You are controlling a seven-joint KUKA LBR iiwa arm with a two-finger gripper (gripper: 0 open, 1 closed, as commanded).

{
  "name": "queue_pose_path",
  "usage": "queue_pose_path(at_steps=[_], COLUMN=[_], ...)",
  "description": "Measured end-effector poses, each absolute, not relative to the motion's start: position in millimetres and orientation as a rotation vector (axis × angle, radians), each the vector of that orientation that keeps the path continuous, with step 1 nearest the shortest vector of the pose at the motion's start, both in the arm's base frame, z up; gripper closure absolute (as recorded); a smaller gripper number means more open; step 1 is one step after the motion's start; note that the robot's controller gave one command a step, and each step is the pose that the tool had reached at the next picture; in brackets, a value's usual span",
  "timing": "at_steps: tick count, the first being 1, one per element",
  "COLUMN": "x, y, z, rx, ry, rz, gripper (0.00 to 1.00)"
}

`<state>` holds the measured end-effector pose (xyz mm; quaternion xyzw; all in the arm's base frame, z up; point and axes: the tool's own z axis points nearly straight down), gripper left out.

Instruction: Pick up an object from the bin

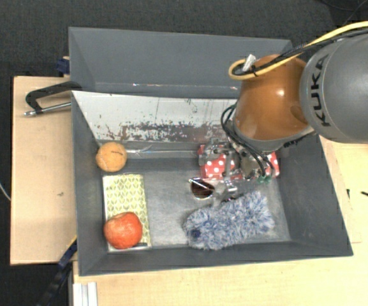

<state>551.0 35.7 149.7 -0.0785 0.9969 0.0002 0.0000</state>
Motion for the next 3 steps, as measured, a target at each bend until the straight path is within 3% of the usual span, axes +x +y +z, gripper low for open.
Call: queue_pose_path(at_steps=[1,2,3], x=[554.3,566.9,566.9], y=[36.1,18.7,18.8], z=[110.6,75.2,75.2], rx=[-0.708,-0.617,-0.617], ry=[3.058,3.071,3.071], rz=[0.001,0.002,0.002], gripper=[0.00,1.00,1.00])
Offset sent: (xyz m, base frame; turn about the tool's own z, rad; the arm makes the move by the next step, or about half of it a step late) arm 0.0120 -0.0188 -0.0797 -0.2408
